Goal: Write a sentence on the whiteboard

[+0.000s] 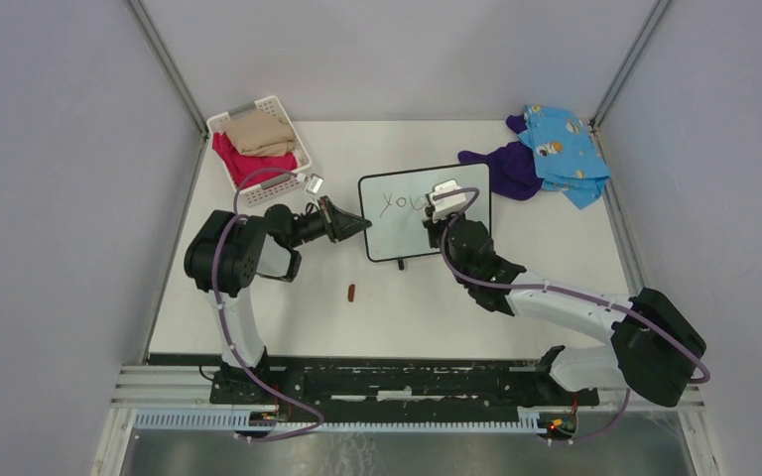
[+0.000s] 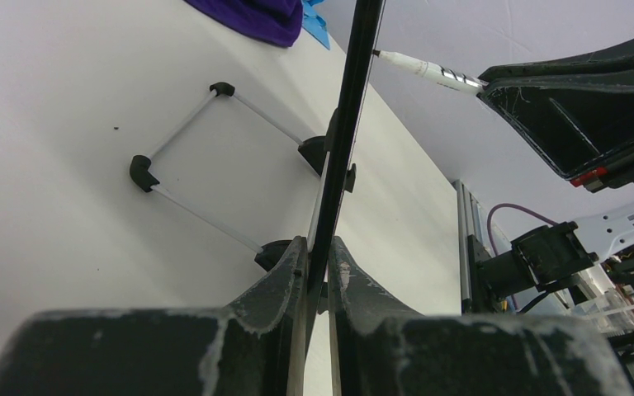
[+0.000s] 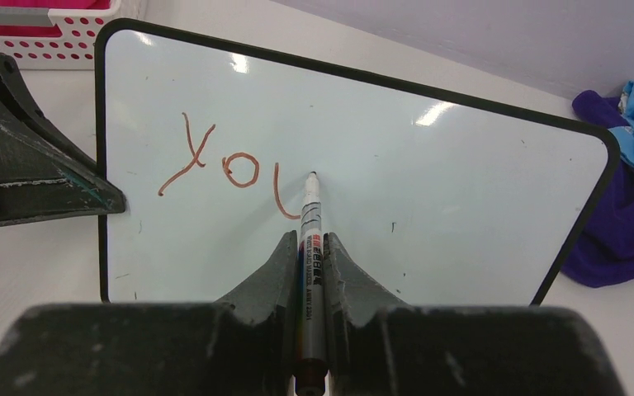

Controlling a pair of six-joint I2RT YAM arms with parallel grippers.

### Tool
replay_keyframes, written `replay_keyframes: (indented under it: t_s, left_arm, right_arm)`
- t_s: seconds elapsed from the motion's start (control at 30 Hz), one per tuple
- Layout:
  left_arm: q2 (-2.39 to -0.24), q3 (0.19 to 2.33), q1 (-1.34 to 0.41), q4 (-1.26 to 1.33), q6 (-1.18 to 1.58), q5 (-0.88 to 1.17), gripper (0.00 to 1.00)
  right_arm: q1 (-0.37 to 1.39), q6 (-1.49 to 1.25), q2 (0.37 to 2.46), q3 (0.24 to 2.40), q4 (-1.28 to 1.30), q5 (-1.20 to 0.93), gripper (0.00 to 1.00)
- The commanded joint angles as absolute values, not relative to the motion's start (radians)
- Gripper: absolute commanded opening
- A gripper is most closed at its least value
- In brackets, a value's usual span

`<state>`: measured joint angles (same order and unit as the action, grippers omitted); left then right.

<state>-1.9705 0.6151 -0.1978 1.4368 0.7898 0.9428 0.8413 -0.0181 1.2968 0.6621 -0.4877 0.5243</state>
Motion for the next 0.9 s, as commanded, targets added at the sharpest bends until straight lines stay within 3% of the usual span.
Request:
replay_keyframes:
  t_s: [0.0,0.87]
  left_arm:
    - [-1.98,0.622,-0.196,1.456,0.753,0.952,0.13]
    - [-1.981,0.622,-0.196,1.451,0.749,0.952,0.13]
  right_arm:
    - [0.832,-0.008,1.309,0.717,-0.509,0.536,0.0]
    - [0.78,-0.023,1.154,0.641,-0.468,0.552,0.0]
